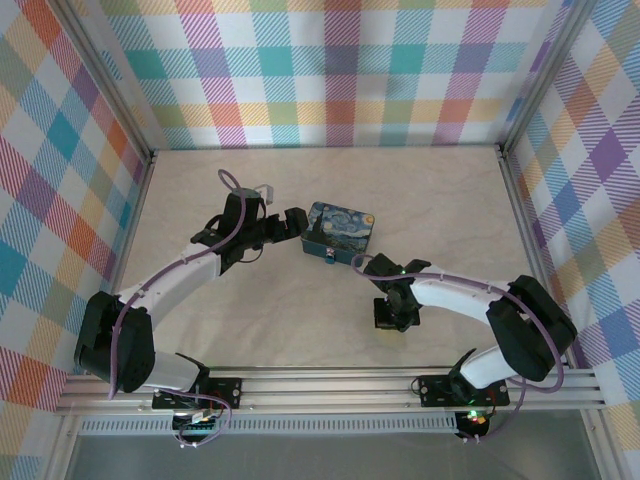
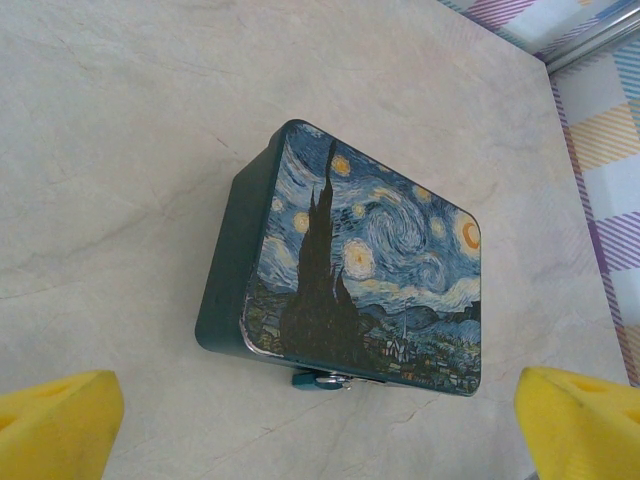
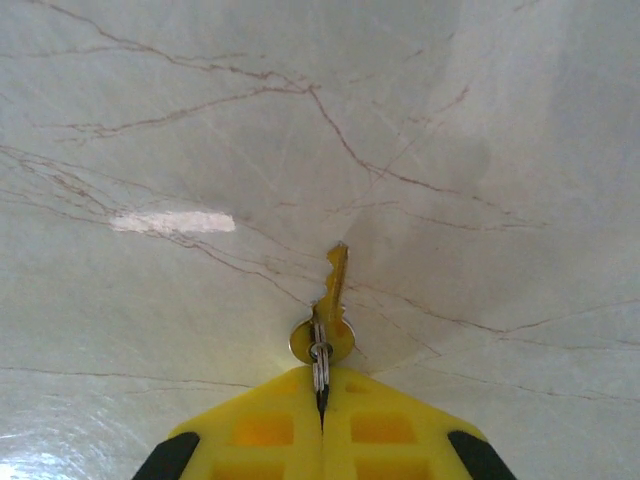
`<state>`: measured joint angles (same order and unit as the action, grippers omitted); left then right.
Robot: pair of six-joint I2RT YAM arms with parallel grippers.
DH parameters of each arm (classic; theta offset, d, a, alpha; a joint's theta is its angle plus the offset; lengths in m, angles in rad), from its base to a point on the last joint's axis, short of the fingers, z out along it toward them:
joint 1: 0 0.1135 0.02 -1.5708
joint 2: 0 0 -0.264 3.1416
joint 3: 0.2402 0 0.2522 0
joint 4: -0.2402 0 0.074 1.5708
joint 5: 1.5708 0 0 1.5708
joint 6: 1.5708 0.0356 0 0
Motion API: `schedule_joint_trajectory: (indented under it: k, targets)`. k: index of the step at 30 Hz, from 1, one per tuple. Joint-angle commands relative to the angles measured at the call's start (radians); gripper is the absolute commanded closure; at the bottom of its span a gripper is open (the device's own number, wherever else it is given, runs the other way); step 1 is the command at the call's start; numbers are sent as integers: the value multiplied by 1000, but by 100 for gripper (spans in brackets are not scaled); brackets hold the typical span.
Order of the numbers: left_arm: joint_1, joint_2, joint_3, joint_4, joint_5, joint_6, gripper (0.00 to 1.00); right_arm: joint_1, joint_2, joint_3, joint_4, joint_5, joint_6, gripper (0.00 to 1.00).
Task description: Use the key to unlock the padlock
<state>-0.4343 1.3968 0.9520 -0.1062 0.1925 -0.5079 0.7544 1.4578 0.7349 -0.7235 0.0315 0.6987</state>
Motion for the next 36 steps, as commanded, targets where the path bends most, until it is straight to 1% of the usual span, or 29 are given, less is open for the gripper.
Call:
schedule_joint_trajectory:
  k: [1, 4, 7, 13, 15, 19, 22, 26, 29, 32, 36]
  targets:
    - [-4, -17, 4, -21, 6, -5, 0, 8, -35, 14, -7, 33, -5, 96]
    - [-4, -37, -10, -21, 16, -22, 0, 8, -91, -10, 48, 31, -36, 97]
    - [-4, -60, -38, 0, 53, -72, 0, 8, -151, -27, 122, 28, -87, 99]
    - [-4, -100, -123, 117, 170, -257, 0, 8, -273, -57, 295, 48, -204, 100]
    - [-7, -108, -151, 170, 203, -334, 0, 7, -315, -73, 373, 49, -251, 100]
    - [-17, -112, -169, 200, 236, -486, 1, 7, -363, -74, 471, 54, -320, 100]
    - [-20, -113, -206, 283, 247, -647, 1, 7, -377, -66, 536, 36, -366, 100]
    - [-24, -104, -257, 421, 257, -870, 3, 7, -386, -76, 681, 1, -397, 100]
    - [-27, -88, -277, 490, 274, -997, 9, 8, -371, -82, 810, -49, -415, 100]
    - [-34, -70, -310, 588, 276, -1145, 12, 11, -342, -82, 936, -87, -428, 100]
    - [-56, -35, -349, 737, 259, -1285, 17, 30, -270, -40, 1014, -121, -454, 100]
